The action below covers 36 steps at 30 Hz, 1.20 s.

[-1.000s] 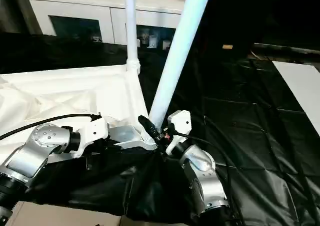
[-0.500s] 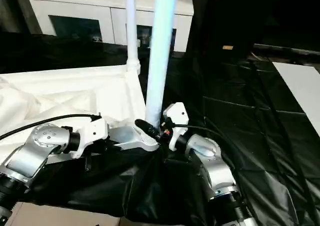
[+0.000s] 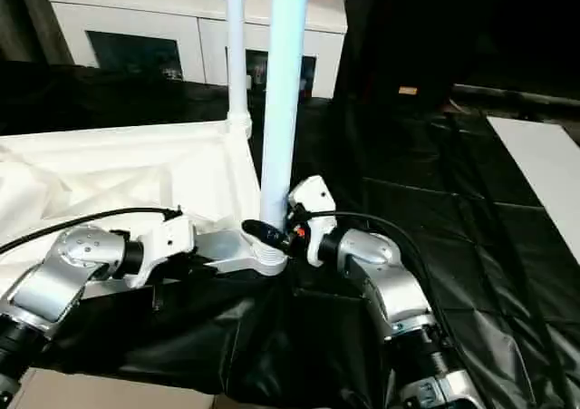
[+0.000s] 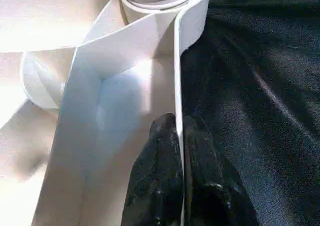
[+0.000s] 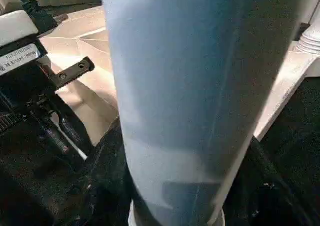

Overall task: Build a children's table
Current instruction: Rotate leg to tighten

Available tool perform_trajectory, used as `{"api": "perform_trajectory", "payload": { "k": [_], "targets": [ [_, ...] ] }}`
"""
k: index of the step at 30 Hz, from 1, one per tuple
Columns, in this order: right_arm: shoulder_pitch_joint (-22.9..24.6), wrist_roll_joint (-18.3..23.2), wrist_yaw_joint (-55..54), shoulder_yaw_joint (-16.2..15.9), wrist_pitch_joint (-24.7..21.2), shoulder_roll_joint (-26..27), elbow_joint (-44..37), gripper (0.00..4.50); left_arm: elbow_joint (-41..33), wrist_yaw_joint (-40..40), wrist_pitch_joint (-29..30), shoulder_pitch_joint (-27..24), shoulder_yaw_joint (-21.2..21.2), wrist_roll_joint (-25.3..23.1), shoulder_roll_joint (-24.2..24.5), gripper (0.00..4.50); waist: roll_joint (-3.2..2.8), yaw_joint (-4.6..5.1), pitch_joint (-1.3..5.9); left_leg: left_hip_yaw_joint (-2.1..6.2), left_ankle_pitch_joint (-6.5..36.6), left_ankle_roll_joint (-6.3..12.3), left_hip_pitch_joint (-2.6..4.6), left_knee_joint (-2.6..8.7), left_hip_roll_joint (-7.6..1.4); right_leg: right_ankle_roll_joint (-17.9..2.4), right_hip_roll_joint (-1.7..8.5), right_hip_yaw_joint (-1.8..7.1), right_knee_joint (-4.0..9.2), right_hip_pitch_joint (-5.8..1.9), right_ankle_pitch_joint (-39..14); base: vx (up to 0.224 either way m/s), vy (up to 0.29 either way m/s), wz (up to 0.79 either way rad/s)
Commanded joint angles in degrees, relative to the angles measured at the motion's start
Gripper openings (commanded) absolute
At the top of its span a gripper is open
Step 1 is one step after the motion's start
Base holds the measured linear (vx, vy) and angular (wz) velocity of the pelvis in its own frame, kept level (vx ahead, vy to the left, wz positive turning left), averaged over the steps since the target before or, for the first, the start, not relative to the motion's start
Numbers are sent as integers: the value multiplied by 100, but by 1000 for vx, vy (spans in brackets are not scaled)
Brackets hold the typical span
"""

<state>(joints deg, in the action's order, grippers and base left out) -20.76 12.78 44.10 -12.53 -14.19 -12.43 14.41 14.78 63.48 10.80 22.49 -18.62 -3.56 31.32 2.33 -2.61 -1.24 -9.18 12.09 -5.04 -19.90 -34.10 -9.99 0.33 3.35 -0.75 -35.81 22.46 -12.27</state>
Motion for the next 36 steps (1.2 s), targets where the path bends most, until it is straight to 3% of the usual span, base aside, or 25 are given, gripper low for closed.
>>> {"api": "perform_trajectory", "payload": {
  "k": [1, 5, 6, 8, 10, 11, 12, 15, 16, 17, 18, 19, 20, 21, 23, 24, 26, 27, 34, 35, 36],
  "targets": [
    [353, -568, -252, -413, -556, -100, 980, 185, -40, -40, -129, 88, 92, 138, -9, 0, -64, 8, 123, 93, 1870, -53, -8, 557, -281, -891, 392, 233, 538, -111, -1896, 0, 0, 0],
    [207, -661, -912, -182, -544, 140, 1137, 185, 64, -285, 93, 119, 177, 82, -57, 0, -64, 41, 106, 99, 2076, -92, -2, 566, -276, -881, 393, 236, 557, -82, -2109, 0, 0, 0],
    [163, -679, -1147, -105, -549, 237, 1213, 185, 81, -407, 225, 138, 209, 81, -136, 0, -68, 71, 90, 105, 2207, -153, 5, 573, -271, -852, 399, 238, 572, -47, -2381, 0, 0, 0],
    [97, -703, -1486, 4, -555, 377, 1327, 185, 91, -580, 425, 167, 254, 88, -267, 0, -62, 108, 84, 154, 2369, -225, -12, 594, -269, -692, 426, 223, 608, -68, -2888, 0, 0, 0],
    [-105, -738, -2270, 240, -556, 711, 1645, 185, -3, -962, 938, 261, 295, 129, -705, 0, -53, 154, 83, 188, 2518, -284, -10, 607, -261, -582, 428, 203, 635, -46, -3146, 0, 0, 0],
    [-105, -738, -2270, 240, -556, 711, 1645, 185, -3, -962, 938, 261, 295, 129, -705, 0, -74, 166, 79, 190, 2558, -301, 6, 615, -267, -587, 429, 202, 643, -28, -3144, -53, 38, -13],
    [-205, -734, -2560, 327, -513, 852, 1796, 185, -32, -1178, 1156, 325, 283, 91, -924, 0, -65, 192, 95, 179, 2567, -275, 12, 615, -270, -619, 415, 199, 651, -28, -2893, 0, 0, 0],
    [-300, -750, -2822, 390, -458, 961, 1936, 185, -49, -1350, 1341, 388, 246, 46, -1119, 0, -57, 189, 86, 147, 2583, -188, 35, 590, -254, -640, 410, 221, 680, 14, -2849, 0, 0, 0],
    [-443, -722, -3105, 490, -431, 1119, 2153, 185, 28, -1658, 1547, 512, 179, -63, -1421, 0, -53, 199, 79, 146, 2645, -185, 44, 586, -250, -622, 411, 217, 700, 29, -2973, 0, 0, 0],
    [-609, -715, -3445, 594, -390, 1265, 2415, 185, 158, -2041, 1762, 684, 102, -207, -1794, 0, -10, 219, 87, 139, 2651, -196, 52, 576, -248, -614, 408, 213, 702, 45, -3010, 0, 0, 0],
    [-668, -713, -3564, 631, -378, 1315, 2509, 185, 207, -2176, 1834, 745, 74, -258, -1926, 0, -28, 177, 95, 130, 2699, -193, 119, 554, -231, -564, 389, 207, 725, 82, -2974, 0, 0, 0],
    [-800, -715, -3885, 734, -296, 1408, 2738, 185, 287, -2448, 1967, 869, 40, -312, -2248, 0, -28, 177, 95, 130, 2699, -193, 119, 554, -231, -564, 389, 207, 725, 82, -2974, 0, 0, 0],
    [-858, -690, -4029, 804, -272, 1449, 2839, 185, 320, -2557, 1992, 921, 18, -343, -2378, 0, -19, 179, 115, 134, 2498, -170, 55, 575, -248, -621, 393, 203, 683, 13, -2562, 0, 0, 0],
    [-1105, -599, -4581, 1098, -105, 1609, 3257, 185, 473, -2939, 1994, 1114, -58, -420, -2839, 0, 2, 139, 134, 103, 2224, -137, 32, 573, -240, -698, 381, 199, 655, -15, -2045, 0, 0, 0],
    [-1181, -550, -4707, 1205, -51, 1661, 3370, 185, 539, -3063, 1938, 1168, -62, -435, -2934, 0, 5, 93, 148, 78, 2085, -96, 34, 559, -234, -726, 379, 202, 640, -31, -1803, 0, 0, 0],
    [-1236, -583, -4805, 1218, 6, 1673, 3430, 185, 605, -3153, 1869, 1207, -50, -437, -2989, 0, 4, 78, 143, 74, 1873, -55, -27, 581, -250, -756, 378, 198, 607, -80, -1460, 0, 0, 0],
    [-1342, -605, -4869, 1270, 119, 1717, 3551, 185, 663, -3253, 1823, 1250, -25, -499, -3029, 0, 15, 67, 151, 62, 1919, -42, -2, 567, -249, -750, 379, 193, 615, -62, -1508, 26, -3, 1],
    [-1384, -574, -4856, 1317, 162, 1748, 3589, 185, 688, -3289, 1818, 1267, -1, -527, -3022, 0, 30, 72, 164, 63, 1930, -28, -22, 562, -236, -725, 390, 198, 620, -86, -1619, 0, 0, 0],
    [-1579, -485, -4506, 1483, 476, 1894, 3863, 185, 783, -3304, 1921, 1255, 132, -563, -2864, 0, 31, 58, 174, 46, 1483, 51, -49, 566, -256, -824, 391, 191, 580, -138, -1119, 0, 0, 0],
    [-1575, -479, -4491, 1484, 490, 1895, 3845, 241, 782, -3299, 1920, 1252, 137, -560, -2849, 0, 27, 62, 170, 48, 1483, 49, -52, 571, -259, -829, 387, 188, 581, -140, -1125, 0, 0, 0],
    [-1589, -507, -4485, 1455, 544, 1885, 3860, 255, 782, -3314, 1925, 1247, 142, -547, -2834, 0, 24, 71, 164, 50, 1558, 30, -44, 581, -263, -834, 381, 183, 586, -134, -1200, 0, 0, 0]
  ]
}}
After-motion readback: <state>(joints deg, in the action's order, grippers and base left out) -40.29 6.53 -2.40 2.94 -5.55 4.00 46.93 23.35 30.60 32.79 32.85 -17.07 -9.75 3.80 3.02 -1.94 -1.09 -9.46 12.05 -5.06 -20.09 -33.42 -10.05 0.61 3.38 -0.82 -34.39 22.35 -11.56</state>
